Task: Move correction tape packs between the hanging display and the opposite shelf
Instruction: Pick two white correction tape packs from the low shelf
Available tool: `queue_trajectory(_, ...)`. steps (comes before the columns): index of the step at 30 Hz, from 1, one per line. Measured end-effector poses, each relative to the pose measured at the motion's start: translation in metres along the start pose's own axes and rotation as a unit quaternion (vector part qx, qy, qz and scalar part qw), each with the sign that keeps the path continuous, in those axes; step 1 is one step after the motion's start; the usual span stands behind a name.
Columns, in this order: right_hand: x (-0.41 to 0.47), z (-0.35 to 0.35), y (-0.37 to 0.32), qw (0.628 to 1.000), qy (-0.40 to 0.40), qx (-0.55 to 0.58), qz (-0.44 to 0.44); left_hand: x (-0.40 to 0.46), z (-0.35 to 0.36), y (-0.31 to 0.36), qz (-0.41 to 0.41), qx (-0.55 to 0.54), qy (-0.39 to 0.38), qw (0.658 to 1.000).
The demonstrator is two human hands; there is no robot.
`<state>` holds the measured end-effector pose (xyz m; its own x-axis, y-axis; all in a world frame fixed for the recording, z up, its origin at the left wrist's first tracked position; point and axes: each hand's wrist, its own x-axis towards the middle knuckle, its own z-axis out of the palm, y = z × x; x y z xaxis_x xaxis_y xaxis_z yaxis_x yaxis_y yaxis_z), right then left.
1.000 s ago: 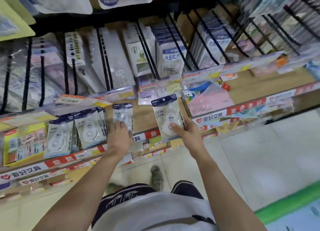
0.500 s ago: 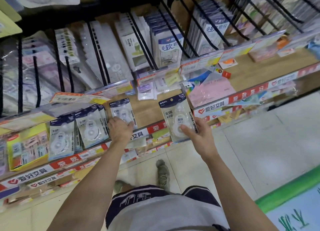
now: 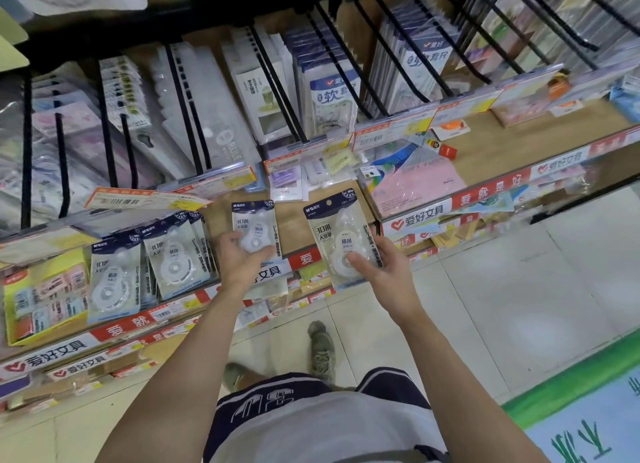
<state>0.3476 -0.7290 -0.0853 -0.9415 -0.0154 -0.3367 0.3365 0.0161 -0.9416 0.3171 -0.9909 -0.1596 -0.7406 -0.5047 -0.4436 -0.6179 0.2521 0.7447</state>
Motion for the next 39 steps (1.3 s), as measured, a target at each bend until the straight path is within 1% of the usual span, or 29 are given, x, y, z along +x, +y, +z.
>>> queue_trajectory(4, 0.002, 0.007, 0.0, 1.0, -0.015, -0.005, 0.011, -0.008, -0.004, -0.004, -0.054, -0.073, -0.02, 0.996)
queue_trajectory(8, 0.001, 0.01, 0.003, 1.0, -0.019, -0.014, 0.016, -0.022, -0.01, -0.004, -0.047, -0.126, -0.048, 0.99)
queue_trajectory(11, 0.0, 0.014, 0.006, 0.999, -0.019, 0.003, 0.03, -0.035, -0.019, 0.0, -0.049, -0.209, -0.093, 0.972)
queue_trajectory(13, -0.002, 0.018, 0.007, 0.999, -0.023, 0.017, 0.042, -0.044, -0.025, 0.0, -0.042, -0.233, -0.117, 0.965)
queue_trajectory(15, -0.004, 0.023, 0.006, 0.998, -0.033, 0.027, 0.055, -0.055, -0.03, 0.001, -0.052, -0.248, -0.13, 0.959)
queue_trajectory(20, -0.008, 0.04, 0.004, 0.993, -0.067, 0.047, 0.081, -0.081, -0.05, 0.0, -0.092, -0.3, -0.092, 0.945)
queue_trajectory(23, -0.015, 0.053, 0.0, 0.99, -0.101, 0.039, 0.086, -0.094, -0.069, -0.011, -0.106, -0.326, -0.104, 0.934)
queue_trajectory(26, -0.024, 0.07, 0.001, 0.986, -0.13, 0.026, 0.097, -0.114, -0.094, -0.025, -0.093, -0.341, -0.112, 0.929)
queue_trajectory(29, -0.041, 0.093, 0.003, 0.983, -0.162, -0.011, 0.086, -0.138, -0.124, -0.041, -0.078, -0.366, -0.117, 0.92)
queue_trajectory(34, -0.086, 0.141, 0.005, 0.972, -0.227, -0.019, 0.057, -0.176, -0.177, -0.082, -0.068, -0.413, -0.064, 0.906)
queue_trajectory(37, -0.121, 0.17, 0.007, 0.96, -0.272, -0.042, 0.054, -0.207, -0.207, -0.109, -0.041, -0.433, -0.028, 0.9)
queue_trajectory(39, -0.146, 0.191, 0.009, 0.954, -0.29, -0.069, 0.03, -0.231, -0.229, -0.132, -0.022, -0.445, 0.012, 0.895)
